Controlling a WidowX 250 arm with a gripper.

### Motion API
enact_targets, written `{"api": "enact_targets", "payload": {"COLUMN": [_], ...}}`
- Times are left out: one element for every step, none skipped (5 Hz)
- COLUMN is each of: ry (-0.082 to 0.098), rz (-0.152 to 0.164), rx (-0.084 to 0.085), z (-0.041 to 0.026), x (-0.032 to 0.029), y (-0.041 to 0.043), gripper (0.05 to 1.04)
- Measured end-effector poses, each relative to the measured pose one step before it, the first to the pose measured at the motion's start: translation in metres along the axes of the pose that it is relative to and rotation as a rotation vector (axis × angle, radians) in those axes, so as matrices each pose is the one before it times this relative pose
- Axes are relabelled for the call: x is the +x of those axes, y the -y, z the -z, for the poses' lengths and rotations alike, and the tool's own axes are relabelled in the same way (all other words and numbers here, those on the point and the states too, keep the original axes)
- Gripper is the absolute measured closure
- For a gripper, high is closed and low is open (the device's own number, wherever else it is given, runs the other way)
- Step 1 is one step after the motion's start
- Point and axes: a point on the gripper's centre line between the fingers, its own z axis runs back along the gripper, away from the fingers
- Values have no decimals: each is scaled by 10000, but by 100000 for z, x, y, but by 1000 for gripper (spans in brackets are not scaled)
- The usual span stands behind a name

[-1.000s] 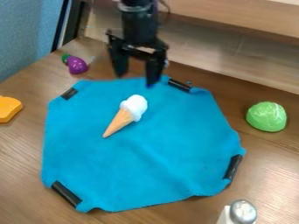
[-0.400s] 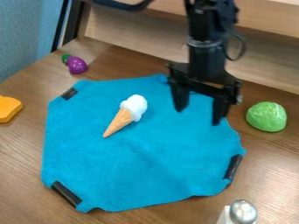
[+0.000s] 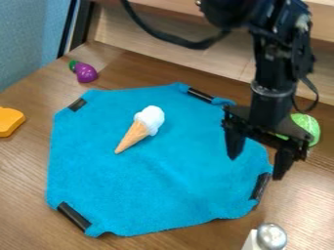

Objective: Fold the cloth from bottom right to top left

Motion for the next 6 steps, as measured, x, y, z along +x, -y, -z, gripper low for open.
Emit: {"api": "enact_targets", "payload": {"ry": [-81,-173,-9,275,69,-58], "rz": [-117,-139,83,142,-17,-7], "rx": [290,233,178,-4,16,-32], "z": [1802,1586,784,-14,30,54], "x": [285,9,251,327,87,-87], "y": [482,-312,23,372,-31,55], "gripper": [83,83,137,418,688,902]}}
